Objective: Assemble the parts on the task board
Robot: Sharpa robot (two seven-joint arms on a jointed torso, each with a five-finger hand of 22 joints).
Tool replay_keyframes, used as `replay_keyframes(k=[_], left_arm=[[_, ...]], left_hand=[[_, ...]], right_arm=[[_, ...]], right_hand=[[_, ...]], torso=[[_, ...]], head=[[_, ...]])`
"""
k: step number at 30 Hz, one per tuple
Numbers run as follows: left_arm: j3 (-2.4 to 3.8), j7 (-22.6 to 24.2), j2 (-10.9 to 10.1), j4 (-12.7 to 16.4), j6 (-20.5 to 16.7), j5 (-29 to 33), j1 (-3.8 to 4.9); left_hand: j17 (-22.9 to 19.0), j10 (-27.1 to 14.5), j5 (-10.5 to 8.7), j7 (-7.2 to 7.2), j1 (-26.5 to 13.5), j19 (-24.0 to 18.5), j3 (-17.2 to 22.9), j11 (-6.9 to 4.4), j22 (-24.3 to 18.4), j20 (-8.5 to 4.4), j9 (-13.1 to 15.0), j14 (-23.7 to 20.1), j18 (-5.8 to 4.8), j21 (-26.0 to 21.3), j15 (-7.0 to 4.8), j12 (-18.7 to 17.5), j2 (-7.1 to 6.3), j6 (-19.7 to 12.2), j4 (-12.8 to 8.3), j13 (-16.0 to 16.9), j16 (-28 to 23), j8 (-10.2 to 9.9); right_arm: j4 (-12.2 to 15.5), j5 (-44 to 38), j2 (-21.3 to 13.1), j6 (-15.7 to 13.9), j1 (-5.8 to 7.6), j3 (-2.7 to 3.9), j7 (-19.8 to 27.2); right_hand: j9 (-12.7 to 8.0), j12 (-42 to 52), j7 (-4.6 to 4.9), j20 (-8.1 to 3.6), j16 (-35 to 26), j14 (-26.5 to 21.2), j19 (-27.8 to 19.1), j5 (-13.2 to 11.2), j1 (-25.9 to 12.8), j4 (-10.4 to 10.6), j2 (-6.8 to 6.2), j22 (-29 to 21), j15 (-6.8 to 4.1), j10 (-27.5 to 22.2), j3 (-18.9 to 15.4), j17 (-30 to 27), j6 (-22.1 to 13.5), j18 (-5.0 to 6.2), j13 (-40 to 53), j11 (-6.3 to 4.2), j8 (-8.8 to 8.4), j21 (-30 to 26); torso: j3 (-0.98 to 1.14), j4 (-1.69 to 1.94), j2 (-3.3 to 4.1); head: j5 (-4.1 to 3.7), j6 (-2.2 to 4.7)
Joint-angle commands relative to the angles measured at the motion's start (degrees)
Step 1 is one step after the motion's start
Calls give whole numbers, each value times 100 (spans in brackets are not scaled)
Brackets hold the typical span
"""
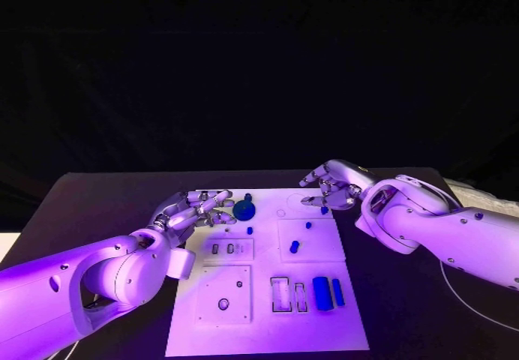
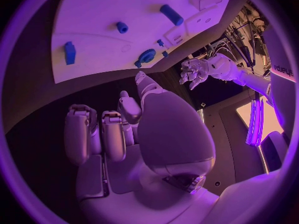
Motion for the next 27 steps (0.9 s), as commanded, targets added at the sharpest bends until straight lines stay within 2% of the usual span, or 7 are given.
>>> replay_keyframes(k=[1, 6, 13, 19, 21, 27], left_arm=[[2, 65, 47, -18, 145, -24, 2], [0, 68, 91, -53, 165, -24, -2], [-3, 69, 112, -85, 176, -24, -6], [-4, 66, 116, -95, 176, -24, -8], [-4, 65, 115, -93, 175, -24, -8], [-5, 63, 116, -92, 176, -24, -8]], left_hand=[[5, -19, -28, 30, 16, -41, 9, 13, -7, 16, -5, -25, 58, -33, 0, -11, 7, -17, -36, -1, -20, -24], [5, -19, -28, 30, 16, -41, 9, 13, -7, 16, -5, -25, 58, -33, 0, -11, 7, -17, -36, -1, -20, -24], [5, -19, -28, 30, 16, -41, 9, 13, -7, 16, -5, -25, 58, -33, 0, -11, 7, -17, -36, -1, -20, -24], [5, -19, -28, 30, 16, -41, 9, 13, -7, 16, -5, -25, 58, -33, 0, -11, 7, -17, -36, -1, -20, -24], [5, -19, -28, 30, 16, -41, 9, 13, -7, 16, -5, -25, 58, -33, 0, -11, 7, -17, -36, -1, -20, -24], [5, -19, -28, 30, 16, -41, 9, 13, -7, 16, -5, -25, 58, -33, 0, -11, 7, -17, -36, -1, -20, -24]], right_arm=[[-51, 215, -141, 371, -31, -14, 588], [-276, 118, -231, 381, -76, -37, 649], [-520, 27, -242, 389, -151, -49, 646], [-645, -158, -257, 419, -192, -51, 639], [-670, -211, -254, 433, -205, -53, 636], [-734, -305, -212, 461, -247, -56, 622]], right_hand=[[3, -14, 2, 27, 35, 497, 5, -8, 79, -38, 9, 5, 31, -18, -3, 1053, 28, -57, 5, -2, 1, 12], [1, -40, 3, 26, 35, 497, 6, -2, 102, -58, -6, 8, 31, -30, -10, 1052, 24, -58, -13, -2, -4, 14], [0, -47, 3, 26, 35, 497, 3, -4, 108, -63, -13, 2, 31, -34, -15, 1053, 21, -57, -17, -1, -6, 11], [-3, -64, 5, 27, 32, 495, -2, -10, 115, -69, -22, -6, 32, -42, -21, 1048, 12, -55, -28, 1, -11, 7], [-3, -64, 5, 27, 32, 495, -2, -10, 115, -70, -22, -7, 32, -42, -21, 1048, 11, -55, -28, 1, -11, 6], [-3, -59, 5, 27, 31, 495, -2, -11, 117, -70, -20, -6, 32, -39, -21, 1047, 11, -55, -24, 1, -11, 7]], torso=[[64, -64, -20], [97, -75, -27], [131, -78, -9], [115, -72, -7], [111, -79, -9], [117, -74, -13]], head=[[-5, 6], [-1, 2], [-15, -8], [-16, -21], [-10, -37], [-11, -59]])
